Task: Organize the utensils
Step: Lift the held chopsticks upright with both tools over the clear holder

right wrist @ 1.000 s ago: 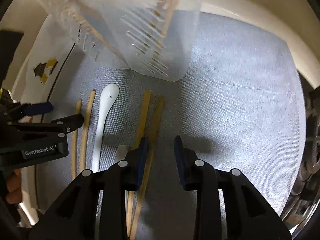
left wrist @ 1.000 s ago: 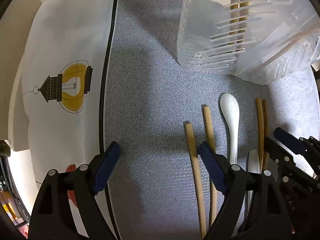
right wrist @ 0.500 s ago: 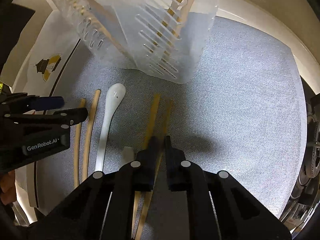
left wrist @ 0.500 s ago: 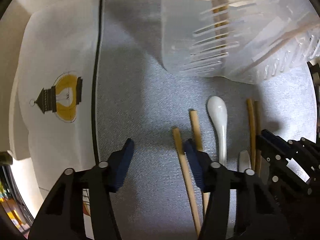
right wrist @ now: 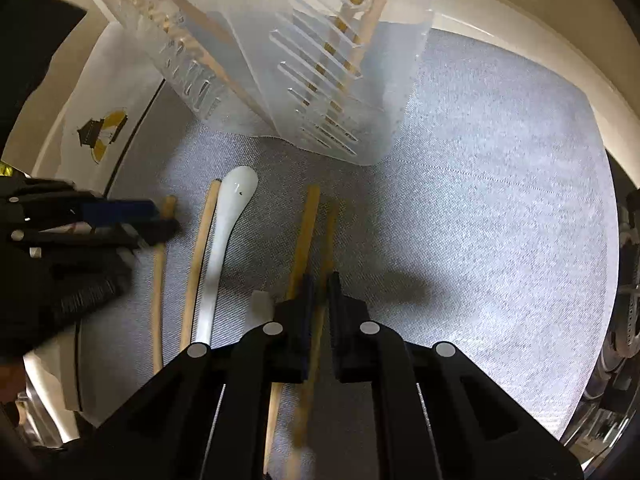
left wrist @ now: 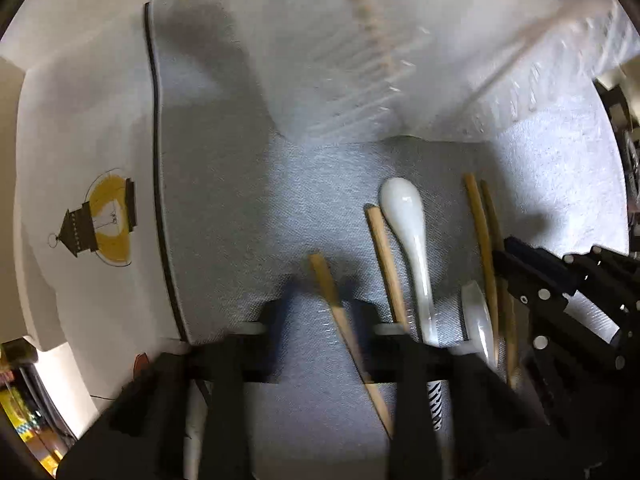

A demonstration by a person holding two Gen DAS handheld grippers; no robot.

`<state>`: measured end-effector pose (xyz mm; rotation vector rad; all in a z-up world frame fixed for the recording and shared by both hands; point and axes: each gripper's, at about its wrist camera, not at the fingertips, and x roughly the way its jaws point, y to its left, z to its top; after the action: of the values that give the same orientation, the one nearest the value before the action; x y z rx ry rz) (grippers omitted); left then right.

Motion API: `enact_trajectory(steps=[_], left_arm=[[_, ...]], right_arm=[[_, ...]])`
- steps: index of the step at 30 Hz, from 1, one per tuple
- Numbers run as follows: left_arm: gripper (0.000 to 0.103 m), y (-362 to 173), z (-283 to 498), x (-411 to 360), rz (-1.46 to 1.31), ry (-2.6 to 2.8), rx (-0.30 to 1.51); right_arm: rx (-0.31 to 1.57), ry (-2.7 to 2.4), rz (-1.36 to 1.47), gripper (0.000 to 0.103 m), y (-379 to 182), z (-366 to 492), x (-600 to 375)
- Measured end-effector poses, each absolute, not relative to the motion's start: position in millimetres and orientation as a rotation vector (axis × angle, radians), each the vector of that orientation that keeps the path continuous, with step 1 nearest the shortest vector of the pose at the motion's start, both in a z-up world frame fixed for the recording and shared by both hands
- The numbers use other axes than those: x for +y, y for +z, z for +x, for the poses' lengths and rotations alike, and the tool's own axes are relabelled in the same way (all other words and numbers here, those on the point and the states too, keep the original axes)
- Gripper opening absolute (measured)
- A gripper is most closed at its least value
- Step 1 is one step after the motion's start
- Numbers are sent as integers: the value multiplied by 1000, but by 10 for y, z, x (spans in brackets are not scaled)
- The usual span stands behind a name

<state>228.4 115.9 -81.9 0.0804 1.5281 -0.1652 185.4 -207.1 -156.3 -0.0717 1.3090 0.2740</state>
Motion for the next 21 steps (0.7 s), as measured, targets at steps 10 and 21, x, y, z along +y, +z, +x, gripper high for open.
enact_trajectory(steps=[10, 21], left_arm=[[7, -399, 2149, 1592, -171, -272, 1418], [7, 577, 1660, 1937, -216, -377, 1157]], right_arm=[[1242, 282, -45, 6, -1238, 1722, -2184], [1087, 345, -23, 6, -558, 1420, -2285]])
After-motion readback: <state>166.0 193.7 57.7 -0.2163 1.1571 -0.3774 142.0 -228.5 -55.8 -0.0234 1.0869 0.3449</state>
